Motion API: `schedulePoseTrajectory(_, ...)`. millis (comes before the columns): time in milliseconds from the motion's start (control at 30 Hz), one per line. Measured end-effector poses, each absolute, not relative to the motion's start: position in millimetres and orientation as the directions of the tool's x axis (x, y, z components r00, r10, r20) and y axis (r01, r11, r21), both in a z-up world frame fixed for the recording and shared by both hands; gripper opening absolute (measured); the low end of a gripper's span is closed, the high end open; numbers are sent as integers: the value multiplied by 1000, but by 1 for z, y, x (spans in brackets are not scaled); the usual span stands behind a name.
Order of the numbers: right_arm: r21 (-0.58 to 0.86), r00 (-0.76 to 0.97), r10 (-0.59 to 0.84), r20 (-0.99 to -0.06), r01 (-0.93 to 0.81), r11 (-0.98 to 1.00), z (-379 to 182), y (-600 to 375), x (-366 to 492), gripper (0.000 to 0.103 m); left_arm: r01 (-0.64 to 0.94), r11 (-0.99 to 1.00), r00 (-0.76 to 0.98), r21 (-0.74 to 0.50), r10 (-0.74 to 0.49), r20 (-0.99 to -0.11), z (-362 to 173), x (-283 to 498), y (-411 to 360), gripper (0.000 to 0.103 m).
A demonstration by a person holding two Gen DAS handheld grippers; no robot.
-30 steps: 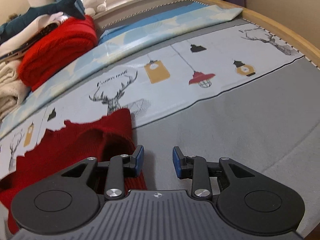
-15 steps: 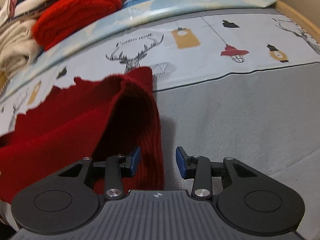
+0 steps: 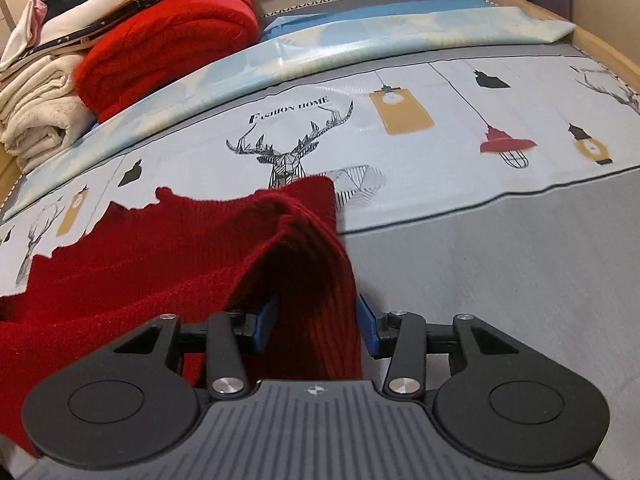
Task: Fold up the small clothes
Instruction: 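Close both grippers on the new folded edge of the sweater, then lift the folded edge with both grippers and fold it over again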
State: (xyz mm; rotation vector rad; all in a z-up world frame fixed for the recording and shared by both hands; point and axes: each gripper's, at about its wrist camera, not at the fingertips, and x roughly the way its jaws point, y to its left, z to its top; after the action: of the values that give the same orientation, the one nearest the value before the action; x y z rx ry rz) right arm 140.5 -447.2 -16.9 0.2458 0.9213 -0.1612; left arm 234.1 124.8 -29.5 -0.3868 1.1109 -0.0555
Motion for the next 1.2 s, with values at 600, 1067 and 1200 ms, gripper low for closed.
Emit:
schedulePoseTrajectory(600, 111, 608, -73, -791, 260, 959, -28, -445, 171, 16, -112, 935, 470, -337, -248, -847, -40, 264, 122, 15)
schedulePoseTrajectory(1067, 167, 855, -144, -498, 258, 952, 36, -443, 151, 12, -55, 965, 715, -256, -141, -685, 13, 259, 119, 6)
schedulePoseTrajectory(1200, 144, 836, -156, -526, 269, 952, 29, -445, 160, 12, -22, 975, 734, -222, -136, -666, 13, 266, 111, 6)
